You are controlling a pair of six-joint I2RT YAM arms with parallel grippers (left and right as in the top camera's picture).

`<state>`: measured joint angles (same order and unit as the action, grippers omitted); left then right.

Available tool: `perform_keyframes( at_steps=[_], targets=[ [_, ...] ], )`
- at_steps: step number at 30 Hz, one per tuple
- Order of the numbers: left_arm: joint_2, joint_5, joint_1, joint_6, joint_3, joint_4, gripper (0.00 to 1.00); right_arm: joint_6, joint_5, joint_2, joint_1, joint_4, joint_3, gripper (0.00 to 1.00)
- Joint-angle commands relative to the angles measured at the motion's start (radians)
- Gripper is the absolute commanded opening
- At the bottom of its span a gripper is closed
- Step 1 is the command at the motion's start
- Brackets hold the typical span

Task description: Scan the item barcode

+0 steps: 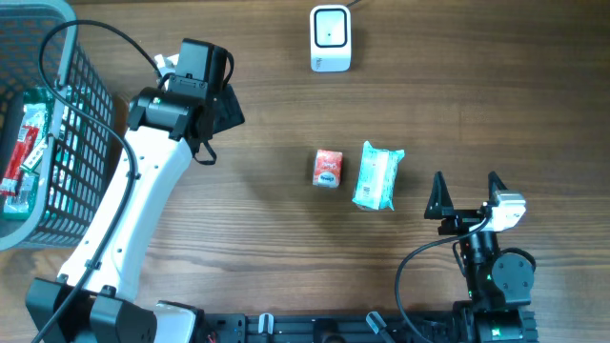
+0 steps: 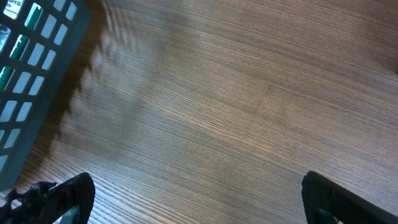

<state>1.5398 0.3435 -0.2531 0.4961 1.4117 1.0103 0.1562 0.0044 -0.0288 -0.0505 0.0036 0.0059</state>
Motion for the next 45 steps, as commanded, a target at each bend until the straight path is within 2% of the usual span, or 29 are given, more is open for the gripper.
perform_keyframes(
  at_steps=[1, 17, 26, 37, 42, 45],
  targets=[
    [-0.008, 0.014, 0.004, 0.013, 0.002, 0.000, 1.00, -0.007, 0.010, -0.007, 0.000, 0.004, -0.001, 1.00],
    [-0.008, 0.002, 0.004, 0.010, 0.002, -0.042, 1.00, -0.006, 0.010, -0.007, 0.000, 0.004, -0.001, 1.00],
    [-0.008, -0.196, 0.004, 0.006, 0.002, -0.009, 1.00, -0.007, 0.010, -0.007, 0.000, 0.004, -0.001, 1.00],
    [-0.008, -0.164, 0.043, 0.005, 0.000, -0.051, 1.00, -0.007, 0.011, -0.007, 0.000, 0.004, -0.001, 1.00],
    [-0.008, -0.170, 0.095, -0.073, 0.000, -0.016, 0.98, 0.056, -0.075, -0.007, 0.000, 0.002, -0.001, 1.00],
    [-0.008, -0.243, 0.125, -0.139, 0.000, -0.012, 1.00, 0.113, -0.087, -0.007, 0.000, 0.002, -0.001, 1.00]
  ],
)
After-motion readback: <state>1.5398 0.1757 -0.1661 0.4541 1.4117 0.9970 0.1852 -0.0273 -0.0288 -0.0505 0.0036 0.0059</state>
